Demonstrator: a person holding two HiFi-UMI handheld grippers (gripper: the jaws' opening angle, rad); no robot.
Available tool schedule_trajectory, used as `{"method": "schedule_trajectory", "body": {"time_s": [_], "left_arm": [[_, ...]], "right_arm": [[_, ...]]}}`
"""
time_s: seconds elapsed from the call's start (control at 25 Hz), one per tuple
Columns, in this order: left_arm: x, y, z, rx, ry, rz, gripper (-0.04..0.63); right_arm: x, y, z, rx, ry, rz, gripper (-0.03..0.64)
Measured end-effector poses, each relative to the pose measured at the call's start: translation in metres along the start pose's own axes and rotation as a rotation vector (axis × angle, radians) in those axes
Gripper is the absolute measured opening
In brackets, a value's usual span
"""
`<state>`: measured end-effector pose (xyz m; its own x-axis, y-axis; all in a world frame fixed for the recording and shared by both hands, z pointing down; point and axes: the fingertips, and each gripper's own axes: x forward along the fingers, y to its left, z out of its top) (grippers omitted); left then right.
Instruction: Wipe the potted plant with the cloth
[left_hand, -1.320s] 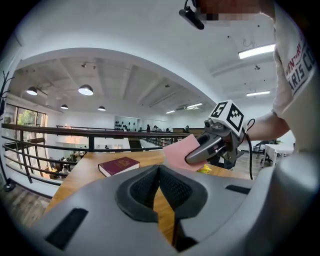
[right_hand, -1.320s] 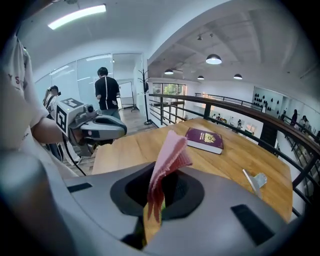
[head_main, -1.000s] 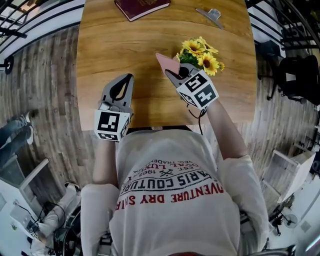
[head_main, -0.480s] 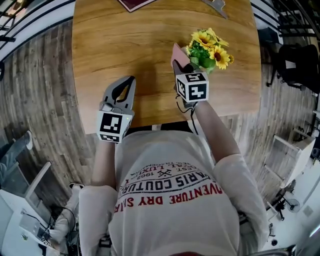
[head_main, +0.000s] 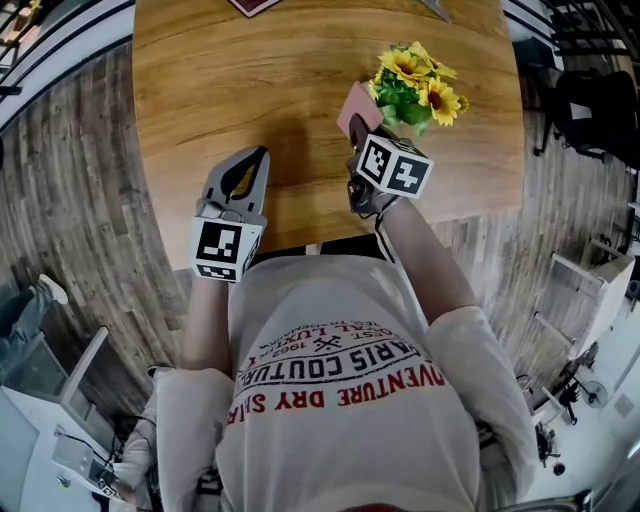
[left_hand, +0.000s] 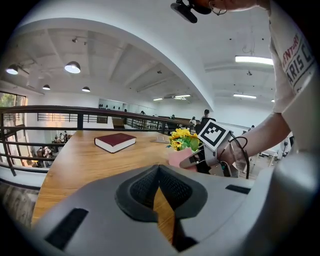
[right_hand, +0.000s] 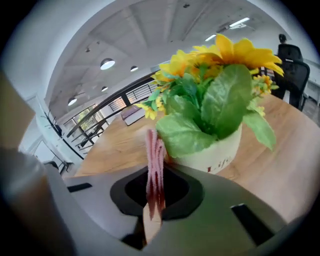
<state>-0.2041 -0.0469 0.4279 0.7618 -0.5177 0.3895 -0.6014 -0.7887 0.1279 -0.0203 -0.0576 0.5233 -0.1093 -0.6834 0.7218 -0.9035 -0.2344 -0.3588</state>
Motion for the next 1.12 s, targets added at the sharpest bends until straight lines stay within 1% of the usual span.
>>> {"method": "schedule_trajectory", "body": {"time_s": [0.12, 0.36, 0.6, 0.76, 0.92, 1.0, 1.12], "left_arm": [[0.005, -0.001, 0.001, -0.001, 0.001, -0.01, 0.017], [0.008, -0.007, -0.004, 0.0, 0.008, -0.035, 0.016], [0.009, -0.014, -0.004, -0.001, 0.01, -0.046, 0.017], [0.015, -0.022, -0.006, -0.003, 0.011, -0.061, 0.017], [0.027, -0.035, -0.007, -0.008, 0.022, -0.092, 0.017], [0.035, -0.042, -0.004, -0.015, 0.012, -0.104, 0.017], [0.05, -0.053, 0.0, -0.027, -0.012, -0.127, 0.019]], "right_arm": [[-0.003, -0.009, 0.0, 0.074, -0.002, -0.013, 0.037], [-0.007, -0.025, -0.012, 0.091, 0.003, -0.042, 0.037], [-0.02, -0.044, -0.017, 0.019, -0.002, -0.074, 0.037], [-0.03, -0.058, -0.024, 0.017, 0.007, -0.084, 0.037], [-0.042, -0.077, -0.032, 0.004, 0.031, -0.099, 0.037], [-0.047, -0.087, -0.034, -0.031, 0.042, -0.099, 0.037], [-0.056, -0.108, -0.031, -0.094, 0.046, -0.131, 0.037]]}}
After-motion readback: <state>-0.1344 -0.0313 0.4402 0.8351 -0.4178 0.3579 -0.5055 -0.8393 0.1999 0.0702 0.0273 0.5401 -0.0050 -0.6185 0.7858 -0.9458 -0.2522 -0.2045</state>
